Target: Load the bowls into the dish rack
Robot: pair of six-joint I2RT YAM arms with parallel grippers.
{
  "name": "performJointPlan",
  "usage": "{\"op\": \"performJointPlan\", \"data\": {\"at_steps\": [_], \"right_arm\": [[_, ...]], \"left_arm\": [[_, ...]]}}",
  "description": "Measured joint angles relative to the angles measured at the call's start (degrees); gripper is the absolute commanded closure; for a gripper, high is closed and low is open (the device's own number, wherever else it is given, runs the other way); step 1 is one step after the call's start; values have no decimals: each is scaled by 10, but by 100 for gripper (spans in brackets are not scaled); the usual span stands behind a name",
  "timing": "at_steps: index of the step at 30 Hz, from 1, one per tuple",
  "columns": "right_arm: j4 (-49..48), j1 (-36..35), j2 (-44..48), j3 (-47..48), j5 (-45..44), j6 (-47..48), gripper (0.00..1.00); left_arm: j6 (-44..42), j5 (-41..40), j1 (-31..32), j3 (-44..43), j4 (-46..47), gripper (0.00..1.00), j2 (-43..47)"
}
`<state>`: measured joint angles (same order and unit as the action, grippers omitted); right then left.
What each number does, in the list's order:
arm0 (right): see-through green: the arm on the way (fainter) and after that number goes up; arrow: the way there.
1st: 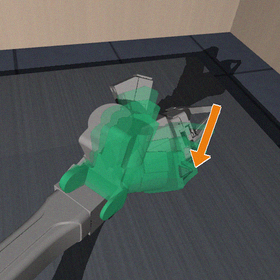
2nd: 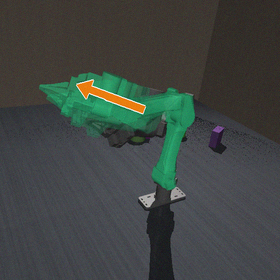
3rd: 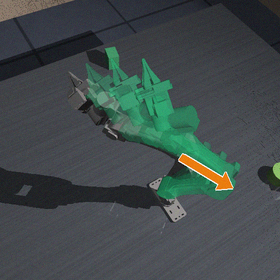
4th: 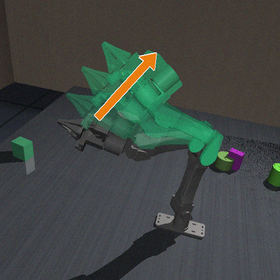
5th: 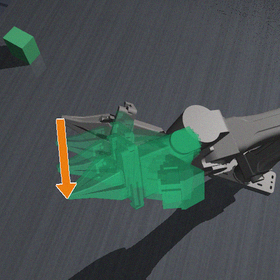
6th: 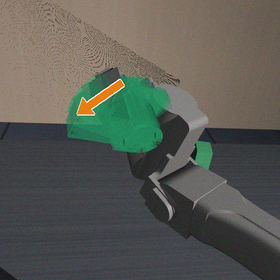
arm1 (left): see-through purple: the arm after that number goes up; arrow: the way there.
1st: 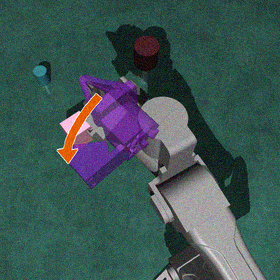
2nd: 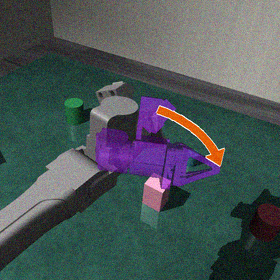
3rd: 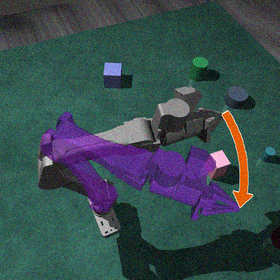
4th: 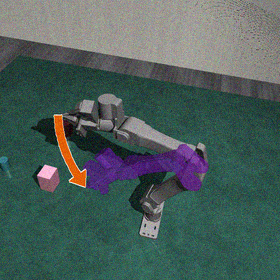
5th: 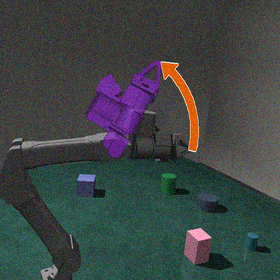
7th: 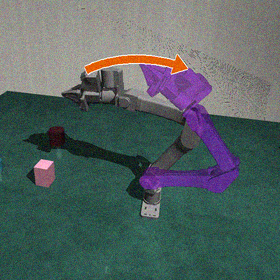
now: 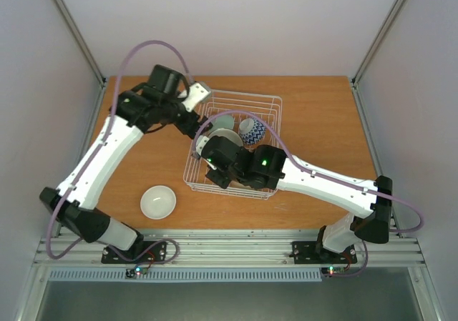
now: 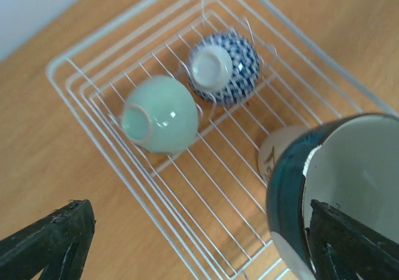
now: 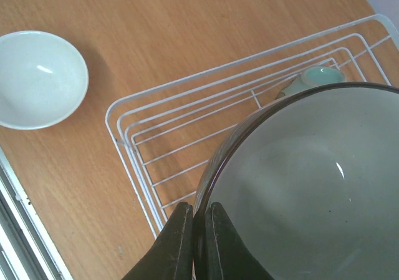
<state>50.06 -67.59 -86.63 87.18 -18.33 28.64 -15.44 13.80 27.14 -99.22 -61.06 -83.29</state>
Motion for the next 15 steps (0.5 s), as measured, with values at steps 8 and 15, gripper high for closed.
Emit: {"op": "performJointPlan", "data": {"at_steps": [8,15], "right_arm": [[0,0,0,0,-1,0,96],[-2,0,0,-2,-1,0,96]], "left_arm": [[-11,-62,73,7,-53,9,-65],[-11,-80,87,7,-66,20,-68]]}}
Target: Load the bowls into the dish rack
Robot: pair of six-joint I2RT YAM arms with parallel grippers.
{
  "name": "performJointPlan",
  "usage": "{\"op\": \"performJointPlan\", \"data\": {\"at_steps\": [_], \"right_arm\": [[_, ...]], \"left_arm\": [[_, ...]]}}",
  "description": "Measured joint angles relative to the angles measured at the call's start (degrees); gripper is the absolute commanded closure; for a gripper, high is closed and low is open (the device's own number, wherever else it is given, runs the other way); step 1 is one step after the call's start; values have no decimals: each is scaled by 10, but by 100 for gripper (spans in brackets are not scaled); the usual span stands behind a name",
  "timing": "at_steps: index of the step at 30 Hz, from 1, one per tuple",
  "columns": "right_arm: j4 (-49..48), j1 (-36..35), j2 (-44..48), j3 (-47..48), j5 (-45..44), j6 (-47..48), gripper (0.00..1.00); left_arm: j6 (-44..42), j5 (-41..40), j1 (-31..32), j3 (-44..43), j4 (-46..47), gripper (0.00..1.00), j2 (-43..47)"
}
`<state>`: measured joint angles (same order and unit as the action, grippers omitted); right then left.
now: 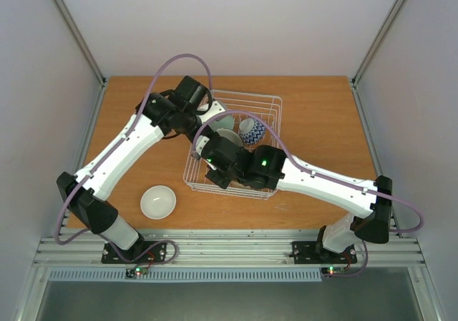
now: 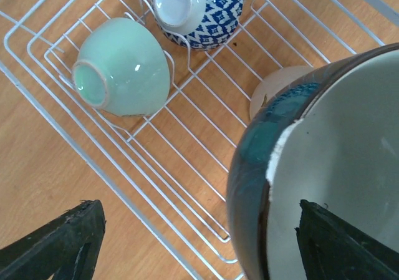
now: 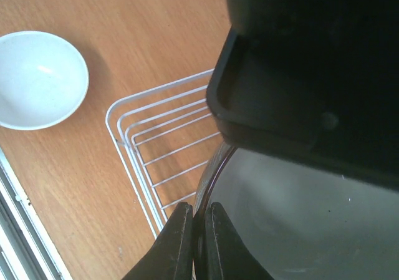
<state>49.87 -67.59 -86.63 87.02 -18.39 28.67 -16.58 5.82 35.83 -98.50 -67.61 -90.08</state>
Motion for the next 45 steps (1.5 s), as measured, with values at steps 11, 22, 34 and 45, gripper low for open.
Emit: {"op": "performJointPlan", "data": {"at_steps": [11,22,34,45], "right_arm": [[-9,0,0,-11,0,2,96],[-35,-5,0,-17,0,3,76],[-73,2,58,-49,-45,-4,29],[-99,153,76,-17,56,-95,28]], "left_arm": [[8,19,24,2,-6,78,-21],[39,24,28,7,1,99,-37],[31,36,27,85,44,99,-5],[85,162,-81,140,145,100,89]]}}
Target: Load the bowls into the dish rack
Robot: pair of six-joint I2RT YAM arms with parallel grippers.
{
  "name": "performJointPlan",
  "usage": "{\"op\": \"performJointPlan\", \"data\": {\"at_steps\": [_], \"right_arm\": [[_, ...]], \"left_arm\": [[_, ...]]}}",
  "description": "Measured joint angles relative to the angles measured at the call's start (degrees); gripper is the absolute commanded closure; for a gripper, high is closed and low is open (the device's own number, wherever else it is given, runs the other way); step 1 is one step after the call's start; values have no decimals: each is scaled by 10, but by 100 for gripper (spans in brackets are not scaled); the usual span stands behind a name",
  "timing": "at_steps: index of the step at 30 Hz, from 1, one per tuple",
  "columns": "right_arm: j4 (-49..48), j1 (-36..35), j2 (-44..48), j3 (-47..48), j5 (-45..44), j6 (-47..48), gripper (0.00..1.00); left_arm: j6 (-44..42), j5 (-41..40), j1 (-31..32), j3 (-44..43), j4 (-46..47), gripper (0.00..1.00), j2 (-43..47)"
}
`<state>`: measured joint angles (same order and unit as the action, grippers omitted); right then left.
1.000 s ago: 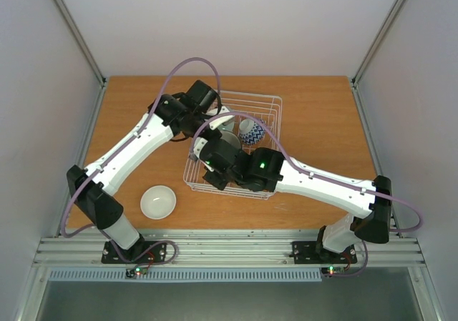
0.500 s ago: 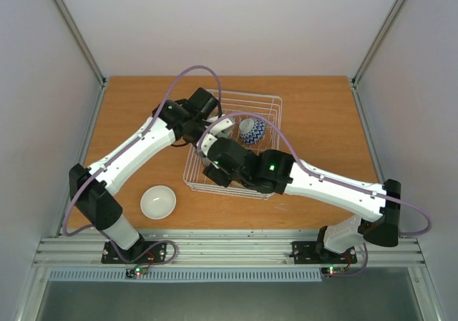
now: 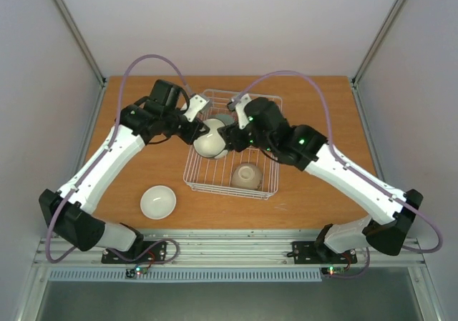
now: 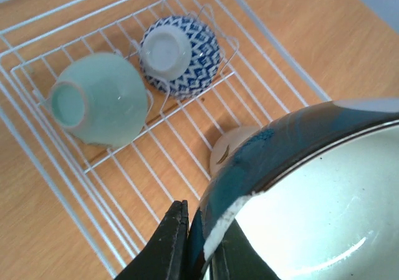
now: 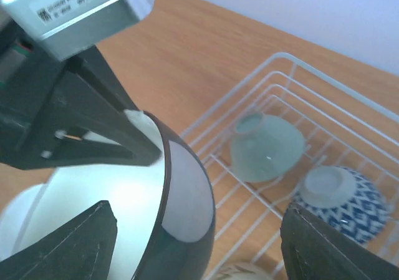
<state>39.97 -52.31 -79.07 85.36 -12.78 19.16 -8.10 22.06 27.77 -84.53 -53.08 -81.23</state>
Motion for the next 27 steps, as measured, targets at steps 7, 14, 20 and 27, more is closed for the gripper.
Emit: {"op": "performJointPlan", "data": {"at_steps": [7,14,20,27], "right_arm": [[-25,99,54,-17,176,-50,27],[-71,200,45,-17,342,-112,23],[-233,300,18,-87,529,-250,22],[-543,309,-34,-235,681,-480,19]], "left_arm": [[6,42,-4,28,43,99,12],[8,73,-45,64,73,100,17],[50,175,-146,83,110,100,24],[124,273,-199,101,178,99,24]]}}
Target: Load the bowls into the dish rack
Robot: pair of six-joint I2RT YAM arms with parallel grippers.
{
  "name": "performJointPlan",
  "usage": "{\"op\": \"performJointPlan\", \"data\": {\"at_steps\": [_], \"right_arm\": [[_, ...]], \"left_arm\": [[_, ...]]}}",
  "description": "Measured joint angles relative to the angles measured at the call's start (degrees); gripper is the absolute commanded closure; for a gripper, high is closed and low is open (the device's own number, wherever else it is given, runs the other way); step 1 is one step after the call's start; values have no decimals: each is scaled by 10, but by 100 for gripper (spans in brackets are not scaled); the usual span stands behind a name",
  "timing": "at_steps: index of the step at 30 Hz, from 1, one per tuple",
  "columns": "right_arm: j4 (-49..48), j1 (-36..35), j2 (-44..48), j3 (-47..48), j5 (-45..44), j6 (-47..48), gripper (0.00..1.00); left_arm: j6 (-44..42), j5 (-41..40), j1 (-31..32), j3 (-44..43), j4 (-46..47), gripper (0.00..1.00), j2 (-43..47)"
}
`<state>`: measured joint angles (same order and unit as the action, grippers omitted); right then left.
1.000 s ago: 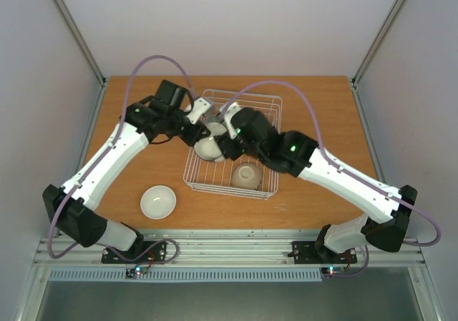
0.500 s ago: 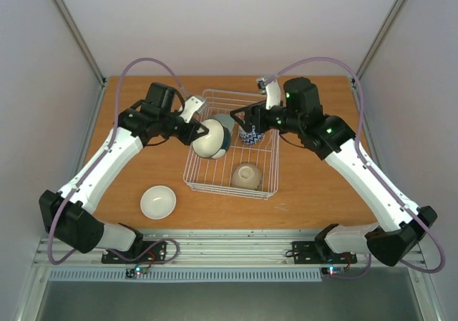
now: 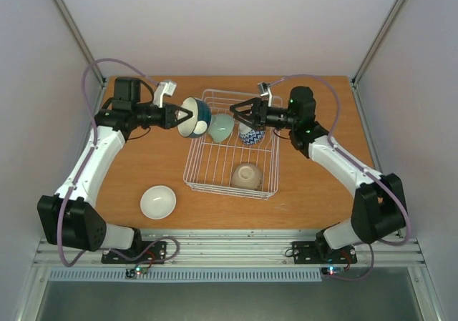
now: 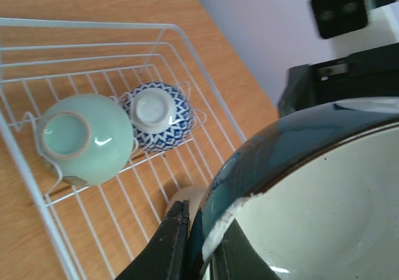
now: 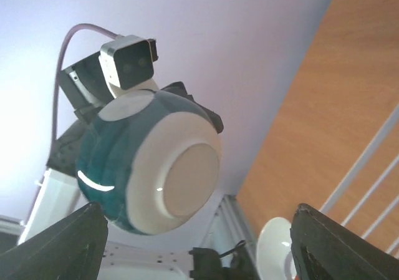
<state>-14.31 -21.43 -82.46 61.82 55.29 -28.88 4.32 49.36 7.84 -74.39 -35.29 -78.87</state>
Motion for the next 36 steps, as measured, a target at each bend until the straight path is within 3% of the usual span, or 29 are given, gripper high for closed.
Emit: {"op": "performJointPlan", "data": {"at_steps": [8,14,18,26,36], "right_arm": [[-342,0,-83,-33,56,-244,13],[-470,-4,-104,-33,68,-335,12],[-449,-19,-97,-33,75,-322,12],[-278,-66,-62,-19,75,-194,12],[-147,-96,-61,7,61,-82,9]], "left_arm": [[33,40,1,7,31,100,-1],[38,31,1,7,34,100,-12],[38,17,3,7,34,100,-21],[40,6,6,7,34,100,-21],[41,10,12,7,34,100,-21]]}}
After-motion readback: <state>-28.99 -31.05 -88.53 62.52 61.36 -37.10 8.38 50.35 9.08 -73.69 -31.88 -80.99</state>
